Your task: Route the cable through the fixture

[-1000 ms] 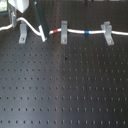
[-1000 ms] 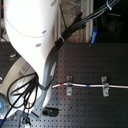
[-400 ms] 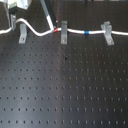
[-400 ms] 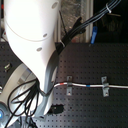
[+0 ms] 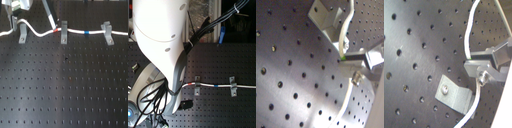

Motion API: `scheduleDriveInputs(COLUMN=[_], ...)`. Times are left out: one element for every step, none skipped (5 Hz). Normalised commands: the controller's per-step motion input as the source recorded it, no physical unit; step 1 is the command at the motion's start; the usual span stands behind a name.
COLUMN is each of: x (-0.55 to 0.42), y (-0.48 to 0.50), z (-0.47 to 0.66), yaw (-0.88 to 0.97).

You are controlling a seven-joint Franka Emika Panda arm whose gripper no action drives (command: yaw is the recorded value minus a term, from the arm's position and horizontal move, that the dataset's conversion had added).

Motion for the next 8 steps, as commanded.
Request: scheduleDriveInputs(x=[-0.023,-0.036,-0.039,-0.017,-0.018,0.001,0.092,0.051], y=[0.006,0.005,-0.018,-0.045,-0.059,-0.041,-0.13,-0.151], z=[0.12,0.16,0.23,0.23,0.22,0.16,0.02,0.0], yaw=[-0.24,-0.18,-0.16,-0.14,-0.1,-0.05,0.12,0.18])
